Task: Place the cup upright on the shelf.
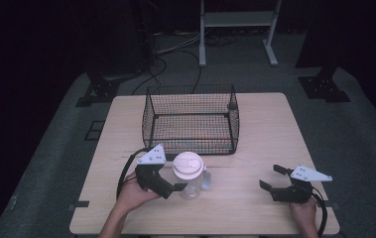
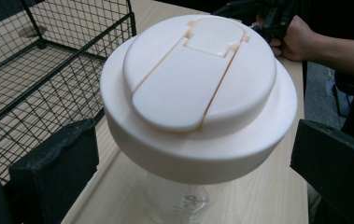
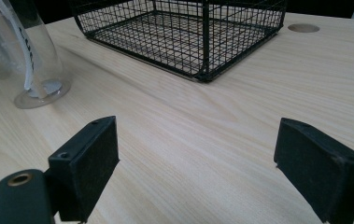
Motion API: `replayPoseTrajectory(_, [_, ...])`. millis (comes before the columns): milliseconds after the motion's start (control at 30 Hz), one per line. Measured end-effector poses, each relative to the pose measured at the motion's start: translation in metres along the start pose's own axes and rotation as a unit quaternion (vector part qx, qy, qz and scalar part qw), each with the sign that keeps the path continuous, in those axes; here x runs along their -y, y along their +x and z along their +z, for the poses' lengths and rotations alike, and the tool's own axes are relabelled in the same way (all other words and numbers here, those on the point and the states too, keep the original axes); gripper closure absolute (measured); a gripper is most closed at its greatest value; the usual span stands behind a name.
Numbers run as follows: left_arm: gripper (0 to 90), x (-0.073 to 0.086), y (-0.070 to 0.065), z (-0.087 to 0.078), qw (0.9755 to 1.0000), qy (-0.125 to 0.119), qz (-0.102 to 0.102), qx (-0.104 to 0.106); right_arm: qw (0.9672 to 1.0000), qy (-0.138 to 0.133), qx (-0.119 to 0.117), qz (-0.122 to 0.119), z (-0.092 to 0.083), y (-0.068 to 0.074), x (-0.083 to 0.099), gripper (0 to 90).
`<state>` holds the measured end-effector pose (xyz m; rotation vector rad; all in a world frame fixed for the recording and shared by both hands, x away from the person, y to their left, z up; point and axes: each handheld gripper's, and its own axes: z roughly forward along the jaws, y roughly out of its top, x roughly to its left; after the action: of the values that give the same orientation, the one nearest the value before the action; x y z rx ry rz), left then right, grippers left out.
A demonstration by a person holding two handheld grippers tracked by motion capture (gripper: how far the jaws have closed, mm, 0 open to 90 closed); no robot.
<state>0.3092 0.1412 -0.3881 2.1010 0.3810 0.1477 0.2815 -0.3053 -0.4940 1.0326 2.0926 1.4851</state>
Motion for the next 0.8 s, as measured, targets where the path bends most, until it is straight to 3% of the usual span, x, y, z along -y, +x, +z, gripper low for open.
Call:
replayPoseTrajectory(100, [0.1, -0.004, 0.001, 0.004, 0.9999, 0.013, 0.007, 0.005, 1.0000, 0.000, -0.001, 0.000, 0.000, 0.000, 0.000, 12.9])
replayPoseTrajectory(800, [0.1, -0.016, 0.003, 0.021, 0.9987, 0.044, 0.020, 0.017, 1.0000, 0.000, -0.002, 0.000, 0.000, 0.000, 0.000, 12.8])
